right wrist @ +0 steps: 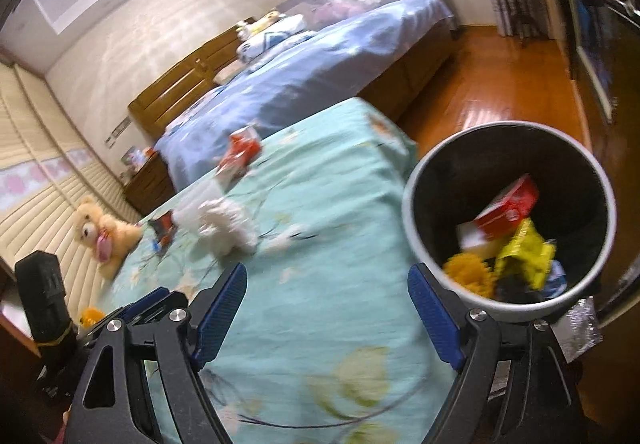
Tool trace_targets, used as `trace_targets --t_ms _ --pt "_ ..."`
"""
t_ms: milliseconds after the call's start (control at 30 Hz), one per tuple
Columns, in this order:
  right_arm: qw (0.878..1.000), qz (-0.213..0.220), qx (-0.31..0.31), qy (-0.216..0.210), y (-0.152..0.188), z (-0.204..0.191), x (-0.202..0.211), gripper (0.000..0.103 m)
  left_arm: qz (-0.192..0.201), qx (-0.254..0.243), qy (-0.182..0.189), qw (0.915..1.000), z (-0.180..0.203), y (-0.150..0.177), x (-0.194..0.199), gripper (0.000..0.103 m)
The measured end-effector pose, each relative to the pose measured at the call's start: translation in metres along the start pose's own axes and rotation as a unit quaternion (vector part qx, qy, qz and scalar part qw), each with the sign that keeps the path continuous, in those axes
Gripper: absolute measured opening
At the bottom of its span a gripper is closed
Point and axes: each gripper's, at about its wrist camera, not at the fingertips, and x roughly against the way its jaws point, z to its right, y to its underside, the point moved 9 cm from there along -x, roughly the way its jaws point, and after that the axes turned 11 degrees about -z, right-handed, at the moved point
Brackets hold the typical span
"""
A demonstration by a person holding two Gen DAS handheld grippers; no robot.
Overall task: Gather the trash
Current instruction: 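Move both open tools back over the remaining table trash, then grasp the white foam mesh net with the left tool while the right tool grasps the crumpled tissue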
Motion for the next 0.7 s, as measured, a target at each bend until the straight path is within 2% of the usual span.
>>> trace_targets --t_ms 167,433,700 --pt "1.0 -0.013 0.021 -0.012 0.003 -0.024 -0.015 0.084 0.001 0.019 -0.015 0.9997 -0.021 -0.001 0.007 0.059" --pt "0.999 -0.021 0.042 -0.027 -0.002 -0.047 -0.033 0.084 0.003 0.036 -0.024 0.9991 -0.053 -0.024 0.003 0.059" --pt "0.998 -0.021 0.047 -0.042 -0.018 -0.059 -0.051 0.084 -0.005 0.024 -0.022 0.9995 -0.066 -0.052 -0.019 0.059"
